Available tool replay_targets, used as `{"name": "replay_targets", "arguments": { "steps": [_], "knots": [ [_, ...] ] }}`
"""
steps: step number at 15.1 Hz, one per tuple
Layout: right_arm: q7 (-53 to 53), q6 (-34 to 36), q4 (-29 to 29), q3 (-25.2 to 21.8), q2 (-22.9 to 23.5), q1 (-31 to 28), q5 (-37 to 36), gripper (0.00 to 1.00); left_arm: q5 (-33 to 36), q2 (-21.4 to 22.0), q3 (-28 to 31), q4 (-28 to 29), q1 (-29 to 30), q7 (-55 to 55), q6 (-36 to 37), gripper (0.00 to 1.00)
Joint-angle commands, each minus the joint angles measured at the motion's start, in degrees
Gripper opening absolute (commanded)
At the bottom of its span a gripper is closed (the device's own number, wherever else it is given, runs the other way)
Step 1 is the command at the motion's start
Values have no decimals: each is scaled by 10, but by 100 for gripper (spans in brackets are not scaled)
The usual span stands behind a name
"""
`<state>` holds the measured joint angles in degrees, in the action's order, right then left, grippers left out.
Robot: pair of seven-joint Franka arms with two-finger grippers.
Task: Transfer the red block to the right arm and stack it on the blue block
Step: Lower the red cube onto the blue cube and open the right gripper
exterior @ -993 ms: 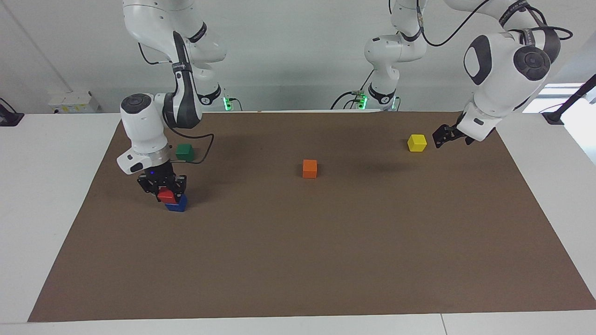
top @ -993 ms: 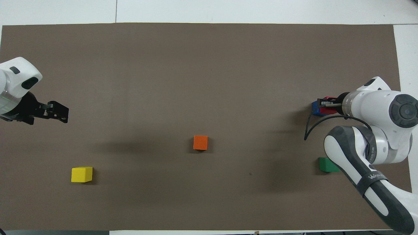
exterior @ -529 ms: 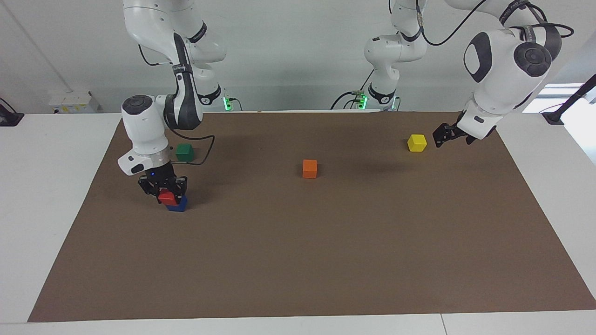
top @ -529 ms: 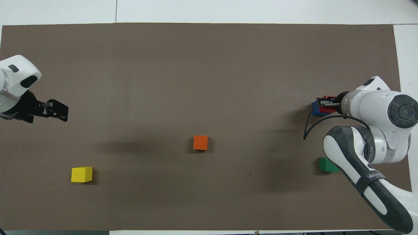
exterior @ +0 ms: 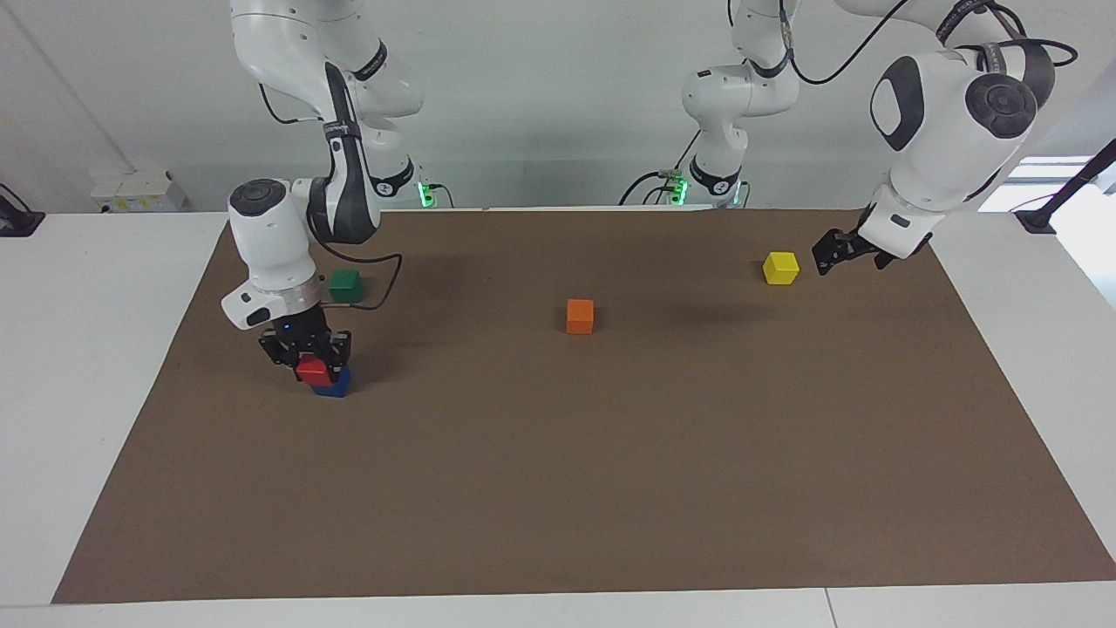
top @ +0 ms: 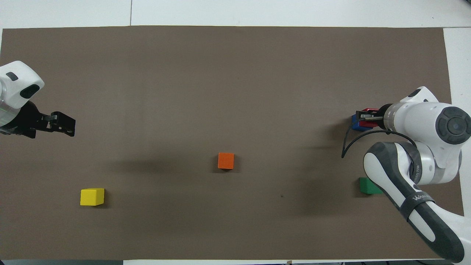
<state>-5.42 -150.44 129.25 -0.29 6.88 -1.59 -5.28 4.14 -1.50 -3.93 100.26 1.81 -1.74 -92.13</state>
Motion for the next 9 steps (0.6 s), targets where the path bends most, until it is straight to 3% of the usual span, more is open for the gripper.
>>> {"name": "replay_targets", "arguments": {
  "steps": [1,4,9],
  "knots": [
    [-13,25,-7,3,2,1,-5,100,-3,16,9,-4,-10,0,16,100],
    [-12,78,-39,6,3,12,-3,100,-22,18,10,-15,-9,2,15,100],
    [-1,251,-151,7,2,19,23,100,-42,24,9,-28,-9,2,13,100]
  ]
}}
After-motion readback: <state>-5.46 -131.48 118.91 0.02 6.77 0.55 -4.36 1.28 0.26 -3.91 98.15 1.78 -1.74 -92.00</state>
